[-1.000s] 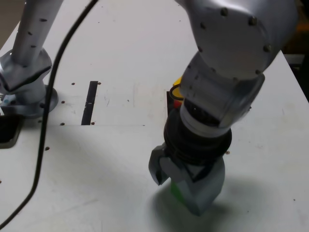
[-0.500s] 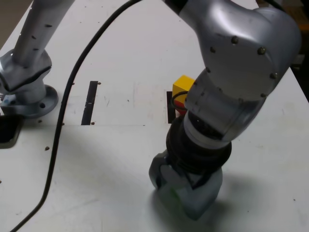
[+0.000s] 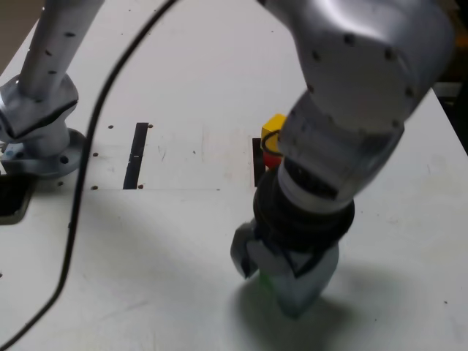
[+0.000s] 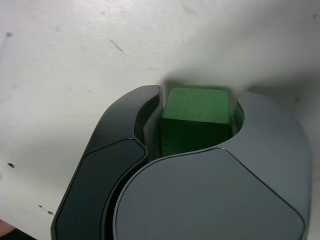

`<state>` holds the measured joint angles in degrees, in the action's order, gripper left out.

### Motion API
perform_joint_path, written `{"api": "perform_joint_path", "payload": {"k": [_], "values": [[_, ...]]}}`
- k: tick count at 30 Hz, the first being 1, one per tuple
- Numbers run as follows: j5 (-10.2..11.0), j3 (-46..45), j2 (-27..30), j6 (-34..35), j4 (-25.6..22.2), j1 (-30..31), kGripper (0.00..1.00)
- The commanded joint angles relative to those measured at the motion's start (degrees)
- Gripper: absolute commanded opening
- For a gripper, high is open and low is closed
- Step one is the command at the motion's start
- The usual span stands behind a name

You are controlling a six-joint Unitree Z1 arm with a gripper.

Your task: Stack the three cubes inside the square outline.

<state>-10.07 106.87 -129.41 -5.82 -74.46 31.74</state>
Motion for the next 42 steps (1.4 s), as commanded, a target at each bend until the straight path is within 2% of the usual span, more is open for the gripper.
{"api": "perform_joint_path", "payload": {"k": [1, 9, 16, 23, 29, 42], "values": [[0.81, -0.23, 2.51, 0.66, -1.11, -0.1, 0.22], [4.59, -0.28, 10.76, 3.19, -7.27, -2.26, 0.22], [6.08, -0.3, 15.34, 0.71, -10.37, -8.9, 0.22], [5.81, -0.38, 16.21, -5.34, -11.01, -17.92, 0.22], [5.34, -1.44, 15.6, -8.91, -10.83, -23.12, 0.22], [4.0, -2.73, 12.67, -10.55, -9.43, -25.06, 0.22]]}}
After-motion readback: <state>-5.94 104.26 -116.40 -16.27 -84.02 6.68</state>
